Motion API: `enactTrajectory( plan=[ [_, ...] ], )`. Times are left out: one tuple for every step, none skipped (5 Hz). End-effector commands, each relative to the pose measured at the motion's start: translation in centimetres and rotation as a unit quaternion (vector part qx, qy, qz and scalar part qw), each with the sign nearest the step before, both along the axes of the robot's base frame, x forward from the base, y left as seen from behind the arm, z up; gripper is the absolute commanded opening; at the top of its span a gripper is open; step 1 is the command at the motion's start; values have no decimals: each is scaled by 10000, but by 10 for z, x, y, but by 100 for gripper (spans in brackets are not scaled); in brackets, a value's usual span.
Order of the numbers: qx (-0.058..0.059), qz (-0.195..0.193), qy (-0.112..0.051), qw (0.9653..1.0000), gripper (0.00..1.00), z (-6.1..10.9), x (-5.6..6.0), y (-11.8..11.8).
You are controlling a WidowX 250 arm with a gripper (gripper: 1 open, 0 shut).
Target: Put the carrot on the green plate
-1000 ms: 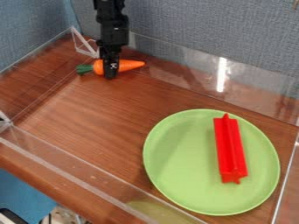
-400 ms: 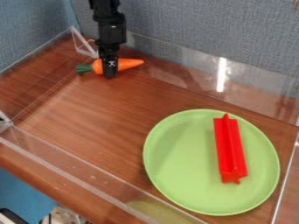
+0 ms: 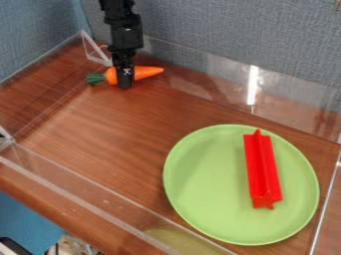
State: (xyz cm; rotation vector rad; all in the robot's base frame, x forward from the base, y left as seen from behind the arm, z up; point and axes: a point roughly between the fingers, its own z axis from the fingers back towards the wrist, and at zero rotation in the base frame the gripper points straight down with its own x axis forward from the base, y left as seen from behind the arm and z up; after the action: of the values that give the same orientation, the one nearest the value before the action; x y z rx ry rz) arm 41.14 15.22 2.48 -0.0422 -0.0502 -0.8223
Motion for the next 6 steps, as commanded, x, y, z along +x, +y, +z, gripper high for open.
enactTrajectory(
  plan=[
    [-45,-88,-169,9998,0,-4,10,2],
    [-130,-137,-176,9997,0,-6,10,0],
    [52,-134,-253,9996,0,19,5,-5],
    [230,-122,-325,9991,0,42,1,-11],
    [441,-110,-414,9981,0,70,-4,-18],
    [701,-132,-558,9959,0,101,-10,-28]
  ],
)
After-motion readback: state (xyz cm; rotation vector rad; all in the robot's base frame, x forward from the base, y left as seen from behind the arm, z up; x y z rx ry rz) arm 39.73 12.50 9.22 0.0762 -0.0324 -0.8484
